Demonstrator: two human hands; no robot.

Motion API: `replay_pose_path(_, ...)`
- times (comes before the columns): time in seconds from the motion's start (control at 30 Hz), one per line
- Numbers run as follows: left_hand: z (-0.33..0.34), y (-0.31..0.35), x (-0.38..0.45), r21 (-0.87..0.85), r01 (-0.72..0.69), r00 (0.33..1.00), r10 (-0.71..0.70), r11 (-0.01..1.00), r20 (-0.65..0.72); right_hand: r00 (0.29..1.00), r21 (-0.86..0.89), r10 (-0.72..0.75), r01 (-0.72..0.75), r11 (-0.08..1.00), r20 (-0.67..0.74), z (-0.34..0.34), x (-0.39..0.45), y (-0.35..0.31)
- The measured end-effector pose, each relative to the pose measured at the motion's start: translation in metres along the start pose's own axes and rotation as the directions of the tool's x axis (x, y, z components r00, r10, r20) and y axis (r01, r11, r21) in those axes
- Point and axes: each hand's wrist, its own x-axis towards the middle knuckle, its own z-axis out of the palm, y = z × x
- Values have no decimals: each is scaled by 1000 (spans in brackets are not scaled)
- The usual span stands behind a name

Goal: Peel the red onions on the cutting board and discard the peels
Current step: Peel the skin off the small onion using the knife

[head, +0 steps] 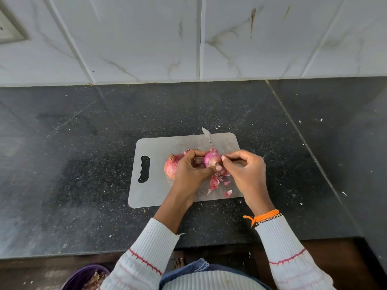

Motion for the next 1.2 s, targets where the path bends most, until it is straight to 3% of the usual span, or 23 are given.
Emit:
replay_pose_path(0.37, -4, -2, 4, 151, -56, 998, 58, 987, -9, 998, 79, -21, 16, 997, 62, -3, 3, 1)
replay_pose_path(0.5, -4, -2, 4, 128, -46, 999, 47, 991, -11, 994, 27, -88, 87, 996, 59, -3, 4, 1)
replay_pose_path(0.83, -6, -4, 2, 65, 33, 998, -37, 997, 56, 1000, -46, -6, 6, 999, -1, -2, 9, 12)
replay_pose_path(1.0, -6, 1, 1, -90, 120, 987, -109, 989, 116, 1000, -126, -15, 12, 992, -19, -7, 8, 17)
replay_pose_path(1.2, -5, 10, 3, -357, 252, 967, -217, 899, 136, 998, -185, -54, 56, 981, 14, -5, 7, 21)
